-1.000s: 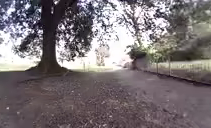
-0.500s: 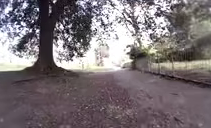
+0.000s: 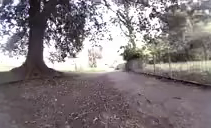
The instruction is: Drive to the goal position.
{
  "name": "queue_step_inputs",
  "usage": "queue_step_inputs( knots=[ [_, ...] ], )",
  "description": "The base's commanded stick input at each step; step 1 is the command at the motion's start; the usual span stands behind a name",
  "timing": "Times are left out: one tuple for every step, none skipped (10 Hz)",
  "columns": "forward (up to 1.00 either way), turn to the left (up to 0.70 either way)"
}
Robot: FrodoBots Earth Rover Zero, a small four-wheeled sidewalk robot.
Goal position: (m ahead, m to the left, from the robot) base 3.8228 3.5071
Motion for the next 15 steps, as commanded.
queue_step_inputs(
  knots=[
    [0.70,-0.04],
    [0.70,0.01],
    [0.70,0.01],
    [0.70,0.01],
    [0.70,0.01],
    [0.70,0.01],
    [0.70,0.01],
    [0.70,0.01],
    [0.70,0.01],
    [0.70,0.01],
    [0.70,0.01],
    [0.70,0.01],
    [0.70,0.01],
    [0.70,0.01],
    [0.70,0.01]
  ],
)
